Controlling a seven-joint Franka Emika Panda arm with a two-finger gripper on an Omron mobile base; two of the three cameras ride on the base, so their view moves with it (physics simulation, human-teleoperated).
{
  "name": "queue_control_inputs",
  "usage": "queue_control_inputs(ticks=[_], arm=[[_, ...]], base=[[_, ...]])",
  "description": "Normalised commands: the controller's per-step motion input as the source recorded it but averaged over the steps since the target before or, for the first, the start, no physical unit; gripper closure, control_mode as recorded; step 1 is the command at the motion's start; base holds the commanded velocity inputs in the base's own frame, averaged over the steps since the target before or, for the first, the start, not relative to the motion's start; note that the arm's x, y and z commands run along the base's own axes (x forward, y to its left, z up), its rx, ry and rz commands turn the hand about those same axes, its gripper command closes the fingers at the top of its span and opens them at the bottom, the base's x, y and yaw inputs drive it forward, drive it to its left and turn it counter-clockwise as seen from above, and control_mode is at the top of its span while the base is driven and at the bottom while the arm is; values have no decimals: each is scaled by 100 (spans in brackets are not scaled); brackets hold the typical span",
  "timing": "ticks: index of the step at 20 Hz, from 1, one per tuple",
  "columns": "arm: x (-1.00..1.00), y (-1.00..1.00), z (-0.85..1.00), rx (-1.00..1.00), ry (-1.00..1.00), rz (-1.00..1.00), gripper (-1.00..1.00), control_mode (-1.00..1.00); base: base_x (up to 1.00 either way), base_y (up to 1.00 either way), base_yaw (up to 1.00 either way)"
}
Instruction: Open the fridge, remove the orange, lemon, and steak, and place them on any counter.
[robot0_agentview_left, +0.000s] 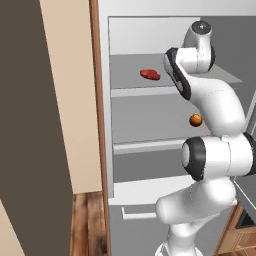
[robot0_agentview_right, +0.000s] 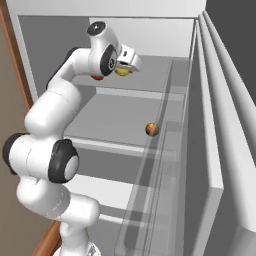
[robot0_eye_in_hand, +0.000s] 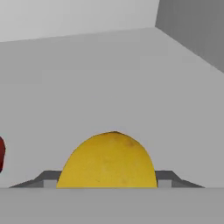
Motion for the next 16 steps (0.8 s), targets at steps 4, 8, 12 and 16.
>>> queue_control_inputs(ticks=[4,8,12,16], arm=[[-100,3,0,0,-35,15,100,-100],[-100,1,0,-3,-30,12,100,-100],[-100,5,11,-2,-18,7,100,-100],[-100,9,14,-1,-3,4,100,-100]], base=[[0,0,0],[0,0,0],[0,0,0],[0,0,0]])
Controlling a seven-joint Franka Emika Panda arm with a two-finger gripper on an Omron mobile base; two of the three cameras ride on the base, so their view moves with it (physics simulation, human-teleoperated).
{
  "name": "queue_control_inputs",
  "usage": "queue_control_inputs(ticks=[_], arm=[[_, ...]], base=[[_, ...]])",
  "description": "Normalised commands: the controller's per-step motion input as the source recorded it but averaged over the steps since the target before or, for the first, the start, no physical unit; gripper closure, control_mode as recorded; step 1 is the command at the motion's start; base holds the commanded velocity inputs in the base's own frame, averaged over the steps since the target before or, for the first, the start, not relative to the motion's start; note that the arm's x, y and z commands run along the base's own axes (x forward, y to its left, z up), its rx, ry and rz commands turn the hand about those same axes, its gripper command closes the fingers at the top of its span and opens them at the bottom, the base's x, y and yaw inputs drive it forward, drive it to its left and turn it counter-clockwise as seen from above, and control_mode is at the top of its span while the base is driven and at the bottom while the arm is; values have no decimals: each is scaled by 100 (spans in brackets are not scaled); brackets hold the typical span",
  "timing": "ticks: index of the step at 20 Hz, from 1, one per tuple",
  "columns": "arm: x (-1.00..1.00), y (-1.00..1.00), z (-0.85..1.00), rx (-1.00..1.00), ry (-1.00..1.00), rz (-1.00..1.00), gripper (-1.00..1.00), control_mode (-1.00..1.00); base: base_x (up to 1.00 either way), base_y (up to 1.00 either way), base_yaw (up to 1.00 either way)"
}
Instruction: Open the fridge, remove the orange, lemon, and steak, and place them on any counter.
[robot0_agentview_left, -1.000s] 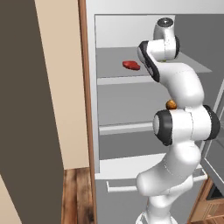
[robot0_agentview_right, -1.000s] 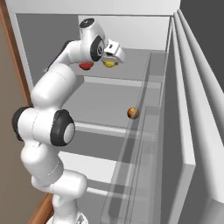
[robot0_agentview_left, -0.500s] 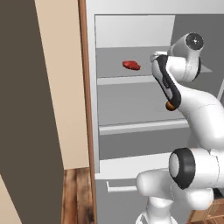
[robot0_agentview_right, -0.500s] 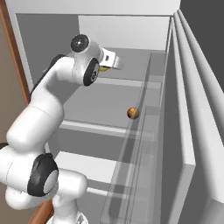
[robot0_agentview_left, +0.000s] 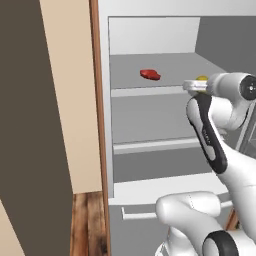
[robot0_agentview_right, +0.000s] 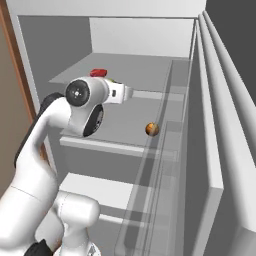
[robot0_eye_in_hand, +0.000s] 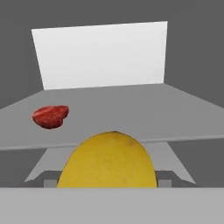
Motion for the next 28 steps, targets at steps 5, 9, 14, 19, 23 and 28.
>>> queue_control_inputs(ticks=[5,9,14,19,23,28], arm=[[-100,21,0,-3,3,1,100,-100],[-81,18,-1,-4,16,0,100,-100],[-34,18,-3,-4,15,0,100,100],[0,0,0,0,0,0,100,100],[0,0,0,0,0,0,100,100],[0,0,0,0,0,0,100,100]], base=[[0,0,0],[0,0,0],[-21,12,0],[-90,37,-8],[-100,37,-28],[-74,26,-81]])
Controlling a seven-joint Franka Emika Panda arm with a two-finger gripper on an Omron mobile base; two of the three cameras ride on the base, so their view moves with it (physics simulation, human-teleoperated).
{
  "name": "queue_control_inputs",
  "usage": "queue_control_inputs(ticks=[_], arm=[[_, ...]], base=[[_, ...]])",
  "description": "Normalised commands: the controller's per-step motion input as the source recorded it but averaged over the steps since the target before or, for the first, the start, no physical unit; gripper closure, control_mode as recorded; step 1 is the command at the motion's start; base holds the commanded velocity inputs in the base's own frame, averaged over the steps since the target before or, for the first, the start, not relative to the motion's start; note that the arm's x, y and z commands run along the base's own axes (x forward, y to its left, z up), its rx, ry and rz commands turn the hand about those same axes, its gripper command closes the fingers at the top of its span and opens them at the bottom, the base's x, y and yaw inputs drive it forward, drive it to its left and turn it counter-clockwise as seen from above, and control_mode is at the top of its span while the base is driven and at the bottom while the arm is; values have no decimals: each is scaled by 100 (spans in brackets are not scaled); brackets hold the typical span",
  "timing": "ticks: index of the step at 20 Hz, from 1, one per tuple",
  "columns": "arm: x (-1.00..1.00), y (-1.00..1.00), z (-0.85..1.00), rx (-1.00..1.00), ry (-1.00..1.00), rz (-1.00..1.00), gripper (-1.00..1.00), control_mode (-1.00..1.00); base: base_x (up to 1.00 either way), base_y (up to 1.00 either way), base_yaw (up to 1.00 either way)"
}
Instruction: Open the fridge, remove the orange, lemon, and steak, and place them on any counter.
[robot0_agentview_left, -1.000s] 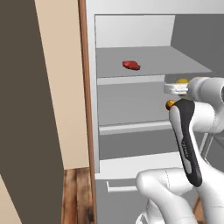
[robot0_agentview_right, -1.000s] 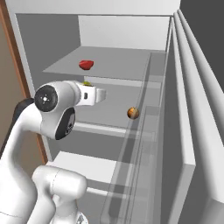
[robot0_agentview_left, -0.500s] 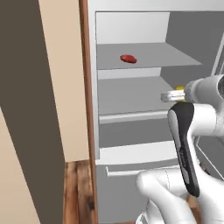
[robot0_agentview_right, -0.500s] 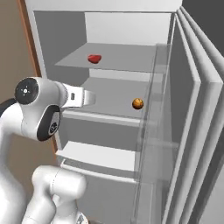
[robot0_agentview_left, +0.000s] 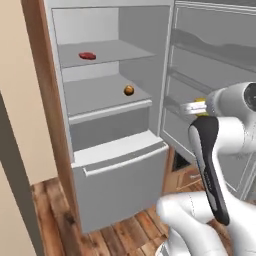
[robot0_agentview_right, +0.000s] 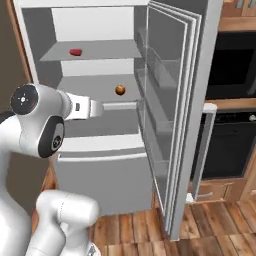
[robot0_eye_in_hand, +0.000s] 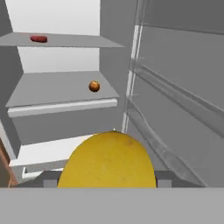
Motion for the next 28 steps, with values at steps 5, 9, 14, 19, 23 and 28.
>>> queue_control_inputs(ticks=[5,9,14,19,23,28], arm=[[0,0,0,0,0,0,100,100],[0,0,0,0,0,0,100,100],[0,0,0,0,0,0,100,100],[0,0,0,0,0,0,100,100],[0,0,0,0,0,0,100,100],[0,0,0,0,0,0,100,100]], base=[[-46,12,-94],[-58,4,-89],[-54,-16,-79],[-10,-88,-61],[32,-100,-34],[57,-100,-26]])
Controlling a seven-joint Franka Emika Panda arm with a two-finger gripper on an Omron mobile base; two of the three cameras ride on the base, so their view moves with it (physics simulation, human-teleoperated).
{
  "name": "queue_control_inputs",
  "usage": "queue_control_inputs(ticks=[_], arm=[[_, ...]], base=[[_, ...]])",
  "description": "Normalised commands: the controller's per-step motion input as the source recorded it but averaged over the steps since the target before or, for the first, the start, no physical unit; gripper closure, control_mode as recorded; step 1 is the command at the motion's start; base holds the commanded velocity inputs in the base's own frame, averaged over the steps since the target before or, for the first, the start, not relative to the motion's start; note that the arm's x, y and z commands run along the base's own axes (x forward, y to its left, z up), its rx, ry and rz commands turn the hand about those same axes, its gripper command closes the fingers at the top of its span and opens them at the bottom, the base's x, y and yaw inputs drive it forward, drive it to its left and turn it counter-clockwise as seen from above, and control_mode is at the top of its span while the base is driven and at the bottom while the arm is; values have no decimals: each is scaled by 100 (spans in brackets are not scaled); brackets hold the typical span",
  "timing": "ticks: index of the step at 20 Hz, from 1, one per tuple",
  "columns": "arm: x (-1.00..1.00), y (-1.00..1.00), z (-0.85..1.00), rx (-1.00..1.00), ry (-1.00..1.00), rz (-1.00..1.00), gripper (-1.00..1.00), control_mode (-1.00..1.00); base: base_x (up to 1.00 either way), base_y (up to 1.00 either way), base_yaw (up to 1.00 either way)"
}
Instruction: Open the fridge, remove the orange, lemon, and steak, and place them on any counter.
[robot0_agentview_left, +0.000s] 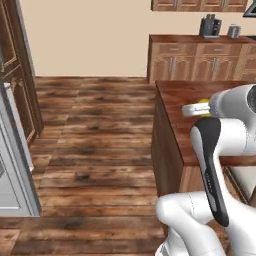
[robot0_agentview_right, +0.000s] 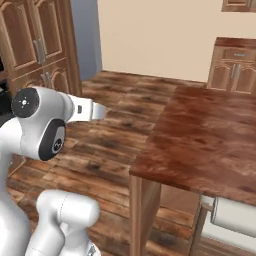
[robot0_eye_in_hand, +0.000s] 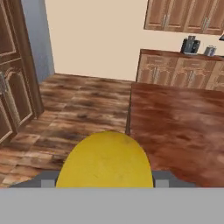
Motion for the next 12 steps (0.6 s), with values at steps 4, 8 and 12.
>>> queue_control_inputs(ticks=[4,8,12], arm=[[0,0,0,0,0,0,100,100],[84,-100,-47,0,32,-33,100,-100],[100,-98,-98,1,41,-28,100,-100]], base=[[60,-100,-27],[0,0,0],[0,0,0]])
